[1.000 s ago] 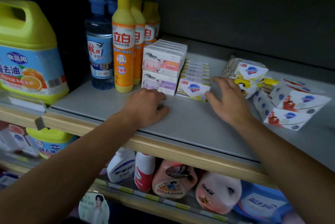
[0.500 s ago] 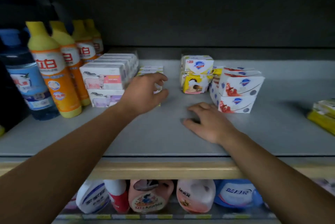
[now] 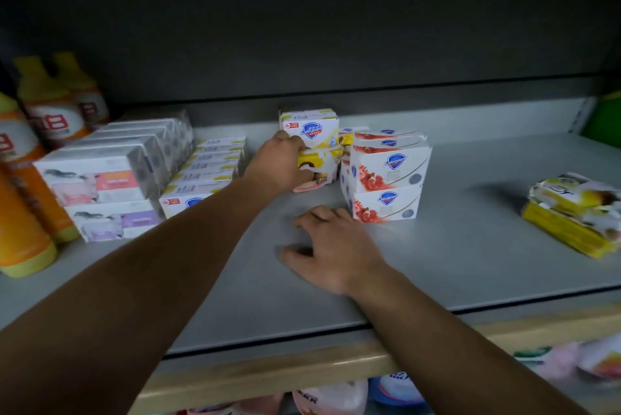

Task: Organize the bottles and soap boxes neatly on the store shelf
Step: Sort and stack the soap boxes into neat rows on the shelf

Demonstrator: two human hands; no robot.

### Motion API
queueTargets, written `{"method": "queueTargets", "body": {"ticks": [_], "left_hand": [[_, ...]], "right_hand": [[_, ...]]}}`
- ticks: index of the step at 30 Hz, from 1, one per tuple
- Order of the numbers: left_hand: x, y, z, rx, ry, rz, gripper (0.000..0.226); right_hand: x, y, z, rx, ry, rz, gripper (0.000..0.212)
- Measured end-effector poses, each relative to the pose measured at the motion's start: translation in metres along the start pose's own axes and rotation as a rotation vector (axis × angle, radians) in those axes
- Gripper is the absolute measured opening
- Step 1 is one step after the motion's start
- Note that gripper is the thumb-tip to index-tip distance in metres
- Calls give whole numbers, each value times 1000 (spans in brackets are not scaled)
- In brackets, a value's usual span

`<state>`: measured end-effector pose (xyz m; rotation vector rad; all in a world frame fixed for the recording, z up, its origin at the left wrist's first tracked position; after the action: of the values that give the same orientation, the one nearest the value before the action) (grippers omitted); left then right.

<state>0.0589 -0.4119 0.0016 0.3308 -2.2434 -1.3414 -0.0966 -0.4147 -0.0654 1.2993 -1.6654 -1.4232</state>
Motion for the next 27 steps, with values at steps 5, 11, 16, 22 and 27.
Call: {"method": "queueTargets", "body": {"ticks": [5,11,16,22,27], "left_hand": [[0,1,4,7,14,45,49],[-7,37,61,151,62,299,33],[-40,76,140,201,208,889,17],[-68,63,197,32,566,1609,13],[-79,56,202,-32,577,1677,23]], "right_hand": [[0,1,0,-14,-3,-9,64],[1,2,0,4,-12,-9,60],[-1,17,7,102,-39,-292,64],[-52,40,16,201,379,-440,88],[-71,35,20,186,359,-612,53]]}}
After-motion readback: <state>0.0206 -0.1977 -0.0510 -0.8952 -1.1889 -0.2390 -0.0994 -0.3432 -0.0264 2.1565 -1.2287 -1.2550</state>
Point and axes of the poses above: each hand's wrist, its own z-axis away from the middle knuckle, its own y-axis out of the back of the hand, x = y × z, the point moved 4 cm from there along -z, towards the middle knuckle, and after that the axes turned 8 degrees about z, right-handed, at the moved point
